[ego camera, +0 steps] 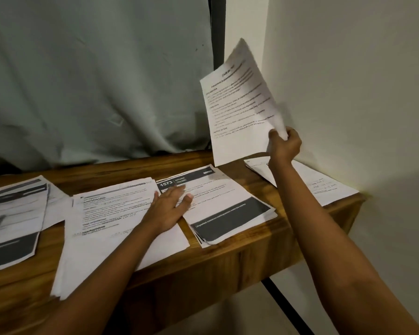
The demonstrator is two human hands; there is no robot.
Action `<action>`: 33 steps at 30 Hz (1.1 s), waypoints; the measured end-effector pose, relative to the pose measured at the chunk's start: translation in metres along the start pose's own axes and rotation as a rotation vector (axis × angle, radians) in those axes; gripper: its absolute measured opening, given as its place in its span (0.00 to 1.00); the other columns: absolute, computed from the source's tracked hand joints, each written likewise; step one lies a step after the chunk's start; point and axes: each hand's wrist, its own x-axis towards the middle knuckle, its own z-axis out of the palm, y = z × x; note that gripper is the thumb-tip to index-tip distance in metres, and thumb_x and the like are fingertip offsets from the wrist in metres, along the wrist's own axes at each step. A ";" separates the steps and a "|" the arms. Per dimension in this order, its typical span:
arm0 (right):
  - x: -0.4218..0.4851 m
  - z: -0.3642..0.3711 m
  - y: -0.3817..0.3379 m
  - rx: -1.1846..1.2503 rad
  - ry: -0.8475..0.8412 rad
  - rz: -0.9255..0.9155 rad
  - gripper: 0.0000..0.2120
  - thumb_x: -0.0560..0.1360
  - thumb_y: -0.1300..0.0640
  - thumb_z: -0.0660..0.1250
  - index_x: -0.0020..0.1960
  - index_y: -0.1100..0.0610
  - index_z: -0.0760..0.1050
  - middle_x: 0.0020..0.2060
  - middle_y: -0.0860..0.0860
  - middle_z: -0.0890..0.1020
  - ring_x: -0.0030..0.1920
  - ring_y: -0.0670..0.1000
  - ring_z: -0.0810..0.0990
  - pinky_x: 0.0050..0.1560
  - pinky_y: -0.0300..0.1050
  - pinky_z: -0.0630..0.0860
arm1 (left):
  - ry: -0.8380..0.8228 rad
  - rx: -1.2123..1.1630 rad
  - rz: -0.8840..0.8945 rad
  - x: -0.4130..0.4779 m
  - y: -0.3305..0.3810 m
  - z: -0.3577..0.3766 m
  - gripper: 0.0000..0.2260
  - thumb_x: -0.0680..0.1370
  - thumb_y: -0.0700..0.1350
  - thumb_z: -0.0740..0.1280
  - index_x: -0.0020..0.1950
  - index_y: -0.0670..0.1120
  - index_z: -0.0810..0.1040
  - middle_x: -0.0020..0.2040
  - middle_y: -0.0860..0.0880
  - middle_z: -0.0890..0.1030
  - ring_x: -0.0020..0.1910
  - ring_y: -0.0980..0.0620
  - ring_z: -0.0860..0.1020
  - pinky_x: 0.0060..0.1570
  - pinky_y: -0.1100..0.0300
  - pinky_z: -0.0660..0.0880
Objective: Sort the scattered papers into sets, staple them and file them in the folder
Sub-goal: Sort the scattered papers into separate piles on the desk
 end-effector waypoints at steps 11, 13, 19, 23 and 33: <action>-0.144 0.056 -0.011 0.285 -0.342 0.372 0.10 0.75 0.65 0.66 0.55 0.56 0.73 0.50 0.51 0.81 0.45 0.52 0.82 0.45 0.50 0.82 | 0.479 -0.595 -0.249 -0.081 -0.004 -0.086 0.26 0.82 0.61 0.46 0.78 0.53 0.54 0.78 0.50 0.58 0.76 0.47 0.58 0.71 0.52 0.57; -0.179 0.069 -0.008 0.291 -0.392 0.403 0.11 0.75 0.65 0.66 0.56 0.57 0.74 0.53 0.53 0.82 0.48 0.53 0.82 0.47 0.50 0.82 | 0.520 -0.619 -0.272 -0.103 -0.019 -0.095 0.26 0.81 0.61 0.46 0.77 0.54 0.55 0.77 0.50 0.60 0.75 0.47 0.60 0.69 0.54 0.58; -0.281 0.100 -0.010 0.267 -0.532 0.487 0.11 0.76 0.65 0.65 0.56 0.54 0.74 0.52 0.51 0.81 0.49 0.51 0.80 0.49 0.49 0.81 | 0.695 -0.724 -0.328 -0.163 -0.063 -0.128 0.24 0.80 0.55 0.61 0.75 0.52 0.61 0.69 0.53 0.71 0.64 0.54 0.71 0.63 0.53 0.71; -0.335 0.114 -0.015 0.247 -0.611 0.481 0.10 0.77 0.64 0.64 0.56 0.53 0.74 0.54 0.51 0.81 0.50 0.52 0.81 0.51 0.49 0.81 | 0.751 -0.654 -0.376 -0.202 -0.093 -0.150 0.26 0.79 0.44 0.65 0.76 0.48 0.61 0.70 0.49 0.71 0.63 0.53 0.73 0.63 0.55 0.72; -0.409 0.123 -0.019 0.001 -0.936 0.299 0.12 0.74 0.64 0.67 0.56 0.53 0.74 0.50 0.46 0.80 0.44 0.44 0.80 0.40 0.42 0.79 | 0.878 -0.468 -0.478 -0.280 -0.155 -0.178 0.18 0.76 0.33 0.67 0.65 0.44 0.75 0.54 0.51 0.81 0.50 0.57 0.79 0.55 0.57 0.78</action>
